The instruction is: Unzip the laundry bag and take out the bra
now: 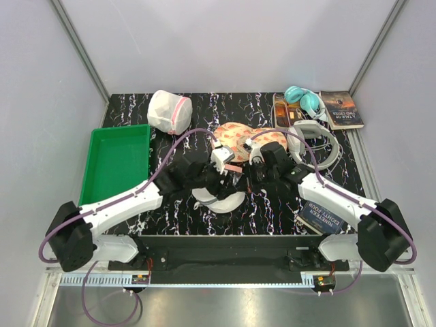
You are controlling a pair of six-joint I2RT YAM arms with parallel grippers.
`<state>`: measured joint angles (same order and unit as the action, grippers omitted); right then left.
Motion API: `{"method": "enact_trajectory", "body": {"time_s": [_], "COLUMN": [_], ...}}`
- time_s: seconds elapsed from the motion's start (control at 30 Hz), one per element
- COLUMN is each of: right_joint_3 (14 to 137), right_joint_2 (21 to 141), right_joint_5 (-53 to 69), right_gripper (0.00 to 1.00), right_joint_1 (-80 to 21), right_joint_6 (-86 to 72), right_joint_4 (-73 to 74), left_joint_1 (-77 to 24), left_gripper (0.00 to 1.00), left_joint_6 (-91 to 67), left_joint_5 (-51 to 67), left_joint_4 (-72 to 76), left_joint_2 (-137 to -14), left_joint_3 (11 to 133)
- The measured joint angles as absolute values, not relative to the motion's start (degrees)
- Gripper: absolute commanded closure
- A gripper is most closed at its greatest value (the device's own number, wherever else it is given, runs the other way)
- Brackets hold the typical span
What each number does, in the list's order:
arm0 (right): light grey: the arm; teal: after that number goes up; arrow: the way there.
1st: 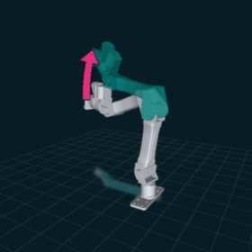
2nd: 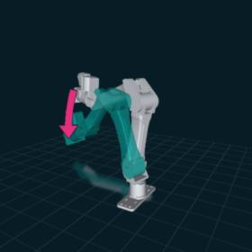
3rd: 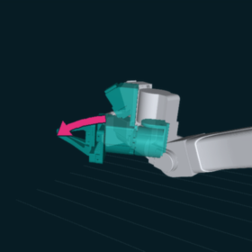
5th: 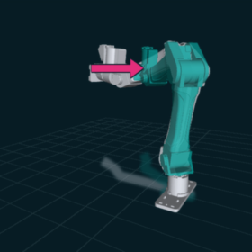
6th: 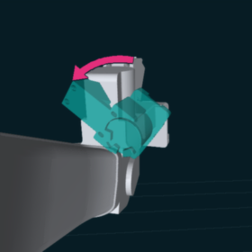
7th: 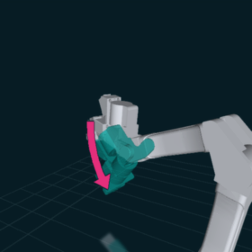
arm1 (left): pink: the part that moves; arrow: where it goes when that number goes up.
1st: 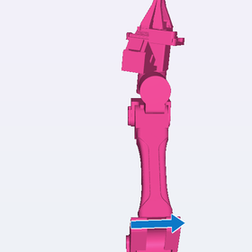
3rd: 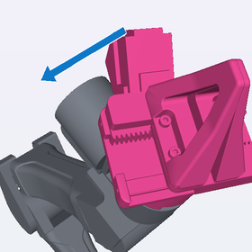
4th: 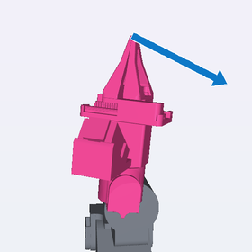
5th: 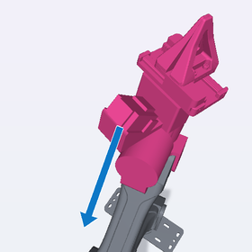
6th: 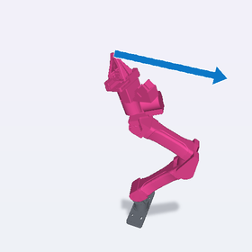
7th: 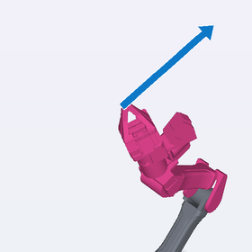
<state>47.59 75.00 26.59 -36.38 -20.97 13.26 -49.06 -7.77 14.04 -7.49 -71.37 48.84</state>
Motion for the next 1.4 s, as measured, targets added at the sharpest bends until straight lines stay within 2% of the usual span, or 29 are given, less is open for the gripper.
{"method": "enact_trajectory", "body": {"time_s": [0.03,0.07,0.27,0.3,0.33,0.4,0.83,1.4], "right_joint_3": [47.6,47.6,47.5,47.5,47.5,47.5,47.6,49.5], "right_joint_2": [75.0,75.0,74.5,74.3,74.2,74.1,74.2,78.6], "right_joint_5": [26.6,26.6,26.5,26.5,26.5,26.5,25.2,24.7], "right_gripper": [1.00,1.00,1.00,1.00,1.00,1.00,1.00,1.00], "right_joint_1": [-36.8,-37.0,-37.2,-37.2,-37.2,-37.2,-37.5,-34.0], "right_joint_6": [-21.1,-21.3,-21.7,-21.7,-21.7,-21.8,-21.6,-18.1], "right_joint_4": [13.3,13.3,13.2,13.2,13.2,13.2,14.9,16.5], "left_joint_1": [-49.1,-49.1,-49.1,-49.1,-49.1,-49.1,-49.1,-49.2], "left_gripper": [0.39,0.48,0.77,0.87,0.92,1.00,1.00,1.00], "left_joint_6": [-8.0,-8.1,-9.2,-9.4,-9.5,-9.7,-8.6,-5.9], "left_joint_5": [13.9,13.7,13.0,13.1,13.1,13.1,14.3,15.2], "left_joint_4": [-7.3,-7.2,-7.6,-7.6,-7.6,-7.5,-5.1,-5.1], "left_joint_2": [-72.3,-72.9,-74.3,-74.3,-74.3,-74.3,-74.3,-66.5], "left_joint_3": [49.1,49.1,49.1,49.1,49.1,49.1,46.7,41.1]}}
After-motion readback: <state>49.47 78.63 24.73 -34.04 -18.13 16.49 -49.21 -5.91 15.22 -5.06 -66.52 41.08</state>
